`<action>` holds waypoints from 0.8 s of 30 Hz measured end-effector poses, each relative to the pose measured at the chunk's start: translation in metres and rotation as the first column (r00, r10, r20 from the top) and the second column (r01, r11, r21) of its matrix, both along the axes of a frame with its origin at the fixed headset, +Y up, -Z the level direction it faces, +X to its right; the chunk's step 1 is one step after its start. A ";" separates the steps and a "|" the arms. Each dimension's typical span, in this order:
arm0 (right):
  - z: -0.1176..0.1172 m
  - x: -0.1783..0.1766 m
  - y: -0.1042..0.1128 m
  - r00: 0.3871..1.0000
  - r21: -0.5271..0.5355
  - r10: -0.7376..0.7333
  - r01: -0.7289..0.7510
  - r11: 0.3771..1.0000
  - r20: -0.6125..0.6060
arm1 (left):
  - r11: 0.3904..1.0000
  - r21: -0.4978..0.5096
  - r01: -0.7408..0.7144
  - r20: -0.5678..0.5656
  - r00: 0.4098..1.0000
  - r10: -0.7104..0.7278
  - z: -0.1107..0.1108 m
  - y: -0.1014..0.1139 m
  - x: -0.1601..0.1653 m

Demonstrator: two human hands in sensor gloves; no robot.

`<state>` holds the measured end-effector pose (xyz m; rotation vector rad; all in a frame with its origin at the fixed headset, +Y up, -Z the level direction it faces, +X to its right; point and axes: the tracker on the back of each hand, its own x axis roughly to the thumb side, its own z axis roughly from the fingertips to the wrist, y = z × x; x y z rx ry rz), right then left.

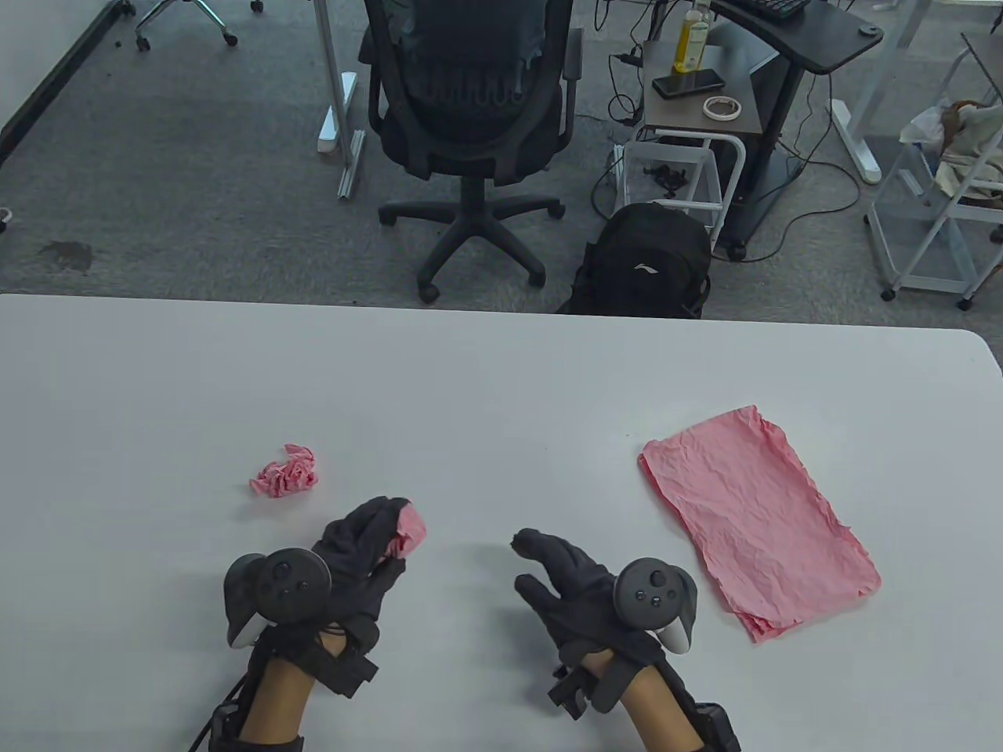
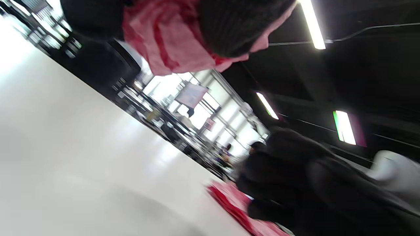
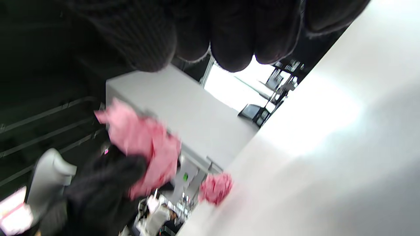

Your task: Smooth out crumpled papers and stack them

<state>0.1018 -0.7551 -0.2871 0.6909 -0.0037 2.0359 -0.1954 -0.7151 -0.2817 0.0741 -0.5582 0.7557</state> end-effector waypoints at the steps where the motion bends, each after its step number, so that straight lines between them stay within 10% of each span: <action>1: 0.003 -0.008 -0.002 0.998 0.006 0.047 -0.047 0.999 -0.038 | 1.000 -0.009 -0.028 0.050 0.998 0.028 0.002 -0.001 0.009; 5: 0.012 -0.032 -0.004 0.970 0.004 0.162 -0.165 0.986 -0.178 | 0.995 -0.070 -0.066 0.215 0.973 0.080 0.007 -0.007 0.040; 12: 0.022 -0.036 0.000 0.998 0.064 -0.003 0.007 0.998 -0.068 | 0.945 -0.232 -0.230 0.283 0.914 0.291 0.006 -0.020 0.050; 24: 0.025 -0.026 0.007 0.993 0.182 -0.103 0.111 0.977 -0.050 | 0.951 -0.171 -0.256 0.152 0.947 0.282 0.003 -0.027 0.047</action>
